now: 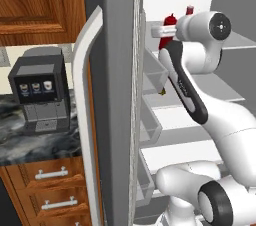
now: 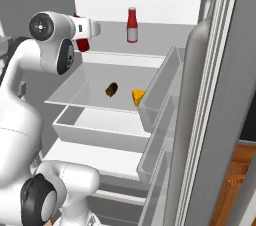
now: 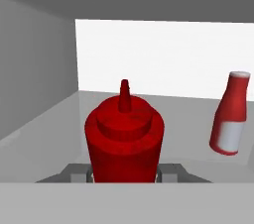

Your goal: Place the ketchup and ketchup from the counter to the top shelf of the fridge. If the existing items in the fridge are on the top shelf, move them to other shelves.

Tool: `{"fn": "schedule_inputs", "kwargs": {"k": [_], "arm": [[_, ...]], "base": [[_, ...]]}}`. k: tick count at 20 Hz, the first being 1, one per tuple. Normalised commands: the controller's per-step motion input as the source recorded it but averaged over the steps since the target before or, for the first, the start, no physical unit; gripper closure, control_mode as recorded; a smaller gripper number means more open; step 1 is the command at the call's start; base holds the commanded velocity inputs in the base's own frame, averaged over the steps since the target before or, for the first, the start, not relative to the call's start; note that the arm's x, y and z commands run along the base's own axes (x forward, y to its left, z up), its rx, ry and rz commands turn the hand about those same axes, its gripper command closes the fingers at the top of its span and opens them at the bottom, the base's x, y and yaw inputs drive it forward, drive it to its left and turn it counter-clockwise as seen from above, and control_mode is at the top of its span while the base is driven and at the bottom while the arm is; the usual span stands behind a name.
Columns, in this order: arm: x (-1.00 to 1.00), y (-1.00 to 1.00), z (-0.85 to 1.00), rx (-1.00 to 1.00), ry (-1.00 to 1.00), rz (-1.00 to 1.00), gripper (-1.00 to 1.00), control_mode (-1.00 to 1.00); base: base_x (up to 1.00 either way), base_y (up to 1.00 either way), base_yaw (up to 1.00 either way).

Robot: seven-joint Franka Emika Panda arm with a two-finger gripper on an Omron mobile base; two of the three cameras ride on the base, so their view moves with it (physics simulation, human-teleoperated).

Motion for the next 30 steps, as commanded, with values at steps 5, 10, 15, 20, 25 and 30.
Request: {"fn": "schedule_inputs", "kwargs": {"k": [5, 10, 15, 20, 25, 30], "arm": [[0.44, 0.00, 0.14, 0.00, 0.02, 0.00, 1.00, -1.00], [0.50, 0.00, 0.44, 0.00, 0.05, 0.00, 1.00, -1.00], [0.30, -0.03, -0.37, -0.02, 0.02, 0.00, 1.00, -1.00], [0.04, -0.09, -0.39, 0.00, 0.01, 0.00, 1.00, -1.00], [0.32, 0.00, -0.05, 0.00, 0.00, 0.00, 1.00, -1.00], [0.41, 0.00, -0.06, 0.00, 0.00, 0.00, 1.00, -1.00]], "base": [[0.00, 0.00, 0.00], [0.00, 0.00, 0.00], [0.00, 0.00, 0.00], [0.00, 0.00, 0.00], [0.00, 0.00, 0.00], [0.00, 0.00, 0.00]]}}
